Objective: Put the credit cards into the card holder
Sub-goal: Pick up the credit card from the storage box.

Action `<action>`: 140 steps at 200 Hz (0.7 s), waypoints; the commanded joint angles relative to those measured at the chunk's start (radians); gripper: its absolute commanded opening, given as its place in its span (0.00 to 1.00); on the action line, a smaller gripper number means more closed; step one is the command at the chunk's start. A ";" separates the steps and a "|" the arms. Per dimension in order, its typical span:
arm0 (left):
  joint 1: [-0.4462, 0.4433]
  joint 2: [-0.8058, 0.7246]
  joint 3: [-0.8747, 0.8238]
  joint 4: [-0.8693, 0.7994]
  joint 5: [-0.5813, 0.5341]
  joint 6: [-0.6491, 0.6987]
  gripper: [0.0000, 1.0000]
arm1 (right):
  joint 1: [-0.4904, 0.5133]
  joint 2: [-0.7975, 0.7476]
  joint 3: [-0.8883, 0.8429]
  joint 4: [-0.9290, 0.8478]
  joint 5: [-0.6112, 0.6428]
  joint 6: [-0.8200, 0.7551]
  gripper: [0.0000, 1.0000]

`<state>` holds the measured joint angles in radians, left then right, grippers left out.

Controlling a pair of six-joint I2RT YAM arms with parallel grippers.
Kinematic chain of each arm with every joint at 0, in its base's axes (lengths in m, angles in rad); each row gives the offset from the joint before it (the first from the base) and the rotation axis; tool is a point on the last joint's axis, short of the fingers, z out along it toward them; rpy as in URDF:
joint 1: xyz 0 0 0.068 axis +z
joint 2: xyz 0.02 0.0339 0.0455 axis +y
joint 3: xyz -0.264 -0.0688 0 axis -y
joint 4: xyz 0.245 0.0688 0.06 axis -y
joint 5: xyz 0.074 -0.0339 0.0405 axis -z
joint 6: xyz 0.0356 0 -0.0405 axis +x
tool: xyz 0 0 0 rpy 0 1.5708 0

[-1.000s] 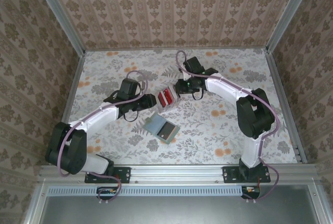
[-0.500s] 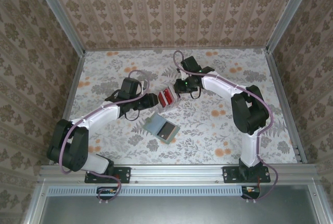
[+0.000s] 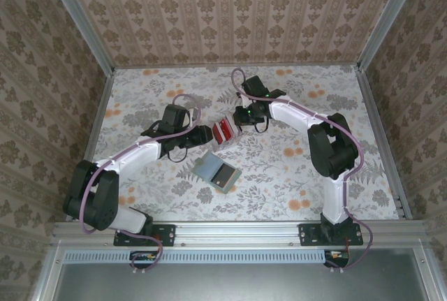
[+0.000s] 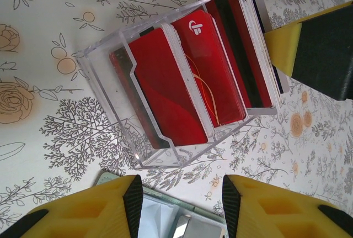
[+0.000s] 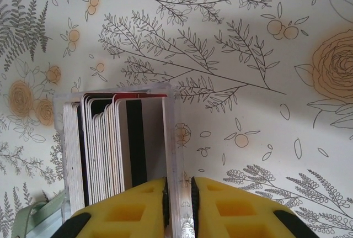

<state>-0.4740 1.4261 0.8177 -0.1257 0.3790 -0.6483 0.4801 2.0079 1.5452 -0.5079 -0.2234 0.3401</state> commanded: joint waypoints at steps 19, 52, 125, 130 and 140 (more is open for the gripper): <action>0.011 -0.007 -0.015 0.010 0.014 0.018 0.45 | -0.001 -0.002 0.035 -0.053 -0.018 -0.013 0.08; 0.011 -0.003 -0.017 0.003 0.015 0.025 0.45 | -0.004 -0.075 0.022 -0.066 0.020 -0.028 0.06; 0.048 0.031 -0.016 -0.002 0.027 0.048 0.44 | -0.006 -0.257 -0.044 -0.093 0.023 -0.031 0.05; 0.049 0.035 -0.012 -0.008 0.027 0.053 0.44 | -0.006 -0.273 -0.059 -0.095 0.020 -0.029 0.05; 0.048 0.046 -0.003 -0.017 0.030 0.063 0.44 | -0.006 -0.310 -0.090 -0.096 0.010 -0.024 0.06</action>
<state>-0.4301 1.4387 0.8062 -0.1265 0.3866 -0.6334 0.4774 1.7824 1.5177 -0.5613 -0.2127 0.3164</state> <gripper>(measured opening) 0.444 0.053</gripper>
